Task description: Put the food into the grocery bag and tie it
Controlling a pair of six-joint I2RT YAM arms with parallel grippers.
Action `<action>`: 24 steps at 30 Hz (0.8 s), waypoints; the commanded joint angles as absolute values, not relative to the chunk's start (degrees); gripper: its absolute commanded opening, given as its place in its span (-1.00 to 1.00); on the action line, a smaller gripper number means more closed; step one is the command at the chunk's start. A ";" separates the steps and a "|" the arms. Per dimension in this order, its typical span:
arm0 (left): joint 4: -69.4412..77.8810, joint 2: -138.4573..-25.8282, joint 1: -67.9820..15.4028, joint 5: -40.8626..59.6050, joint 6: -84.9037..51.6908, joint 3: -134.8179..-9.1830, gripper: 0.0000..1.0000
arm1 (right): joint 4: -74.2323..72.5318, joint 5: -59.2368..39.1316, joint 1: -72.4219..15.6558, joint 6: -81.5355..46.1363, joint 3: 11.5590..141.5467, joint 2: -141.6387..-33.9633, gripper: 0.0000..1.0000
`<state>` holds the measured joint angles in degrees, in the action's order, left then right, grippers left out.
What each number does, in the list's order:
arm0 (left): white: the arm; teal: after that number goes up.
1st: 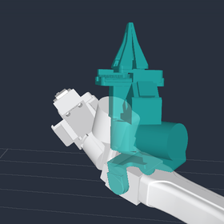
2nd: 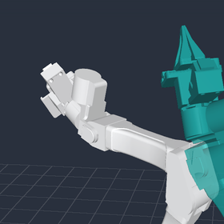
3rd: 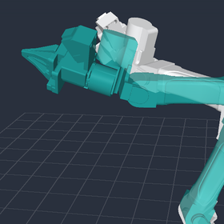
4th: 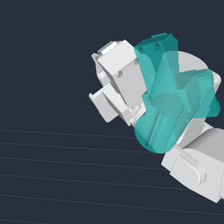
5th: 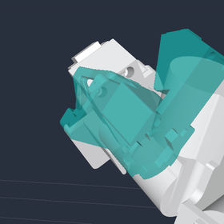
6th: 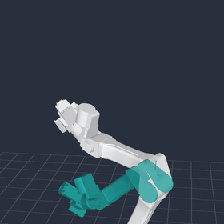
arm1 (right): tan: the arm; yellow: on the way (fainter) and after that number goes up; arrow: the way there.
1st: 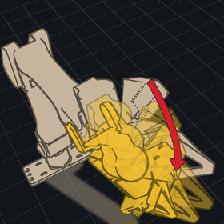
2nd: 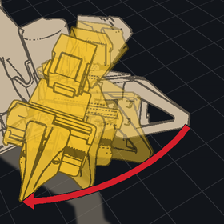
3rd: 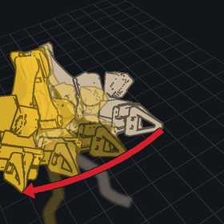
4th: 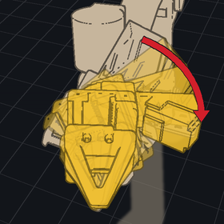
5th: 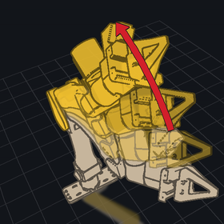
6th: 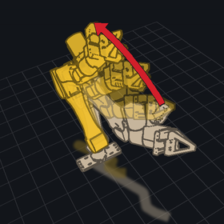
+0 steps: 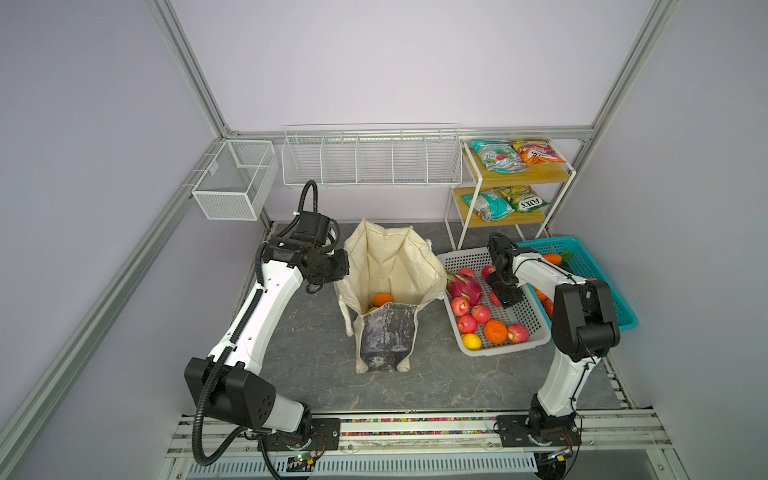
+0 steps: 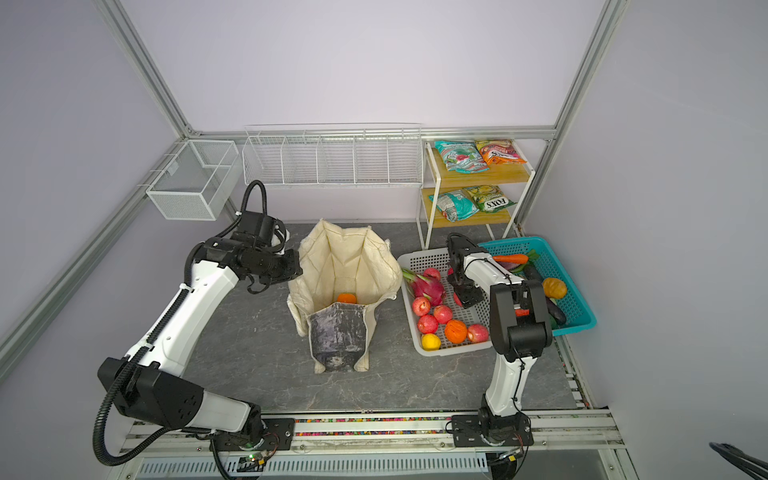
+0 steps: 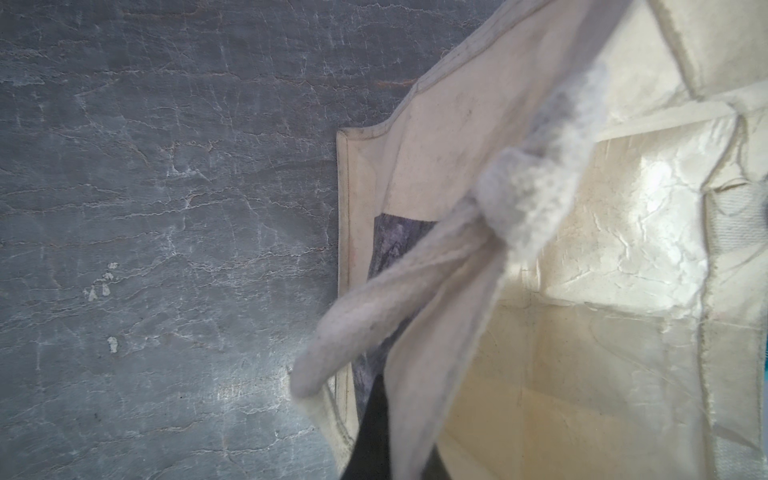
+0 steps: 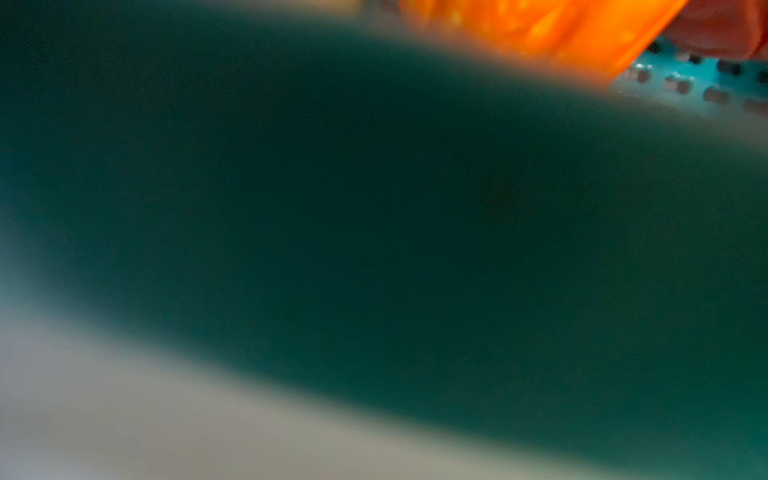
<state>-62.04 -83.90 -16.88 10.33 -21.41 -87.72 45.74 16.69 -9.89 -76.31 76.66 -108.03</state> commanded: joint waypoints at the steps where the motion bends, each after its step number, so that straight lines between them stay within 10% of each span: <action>1: -62.32 -82.53 -16.96 10.07 -21.72 -88.26 -1.00 | 46.76 16.44 -9.84 -79.10 77.26 -109.42 0.49; 10: -62.66 -83.23 -16.96 9.23 -21.04 -89.16 -1.00 | 46.01 15.22 -9.84 -79.00 77.79 -110.30 0.59; 24: -63.46 -84.41 -16.96 8.79 -19.95 -90.61 -1.00 | 42.80 13.79 -10.19 -78.32 76.49 -109.34 0.03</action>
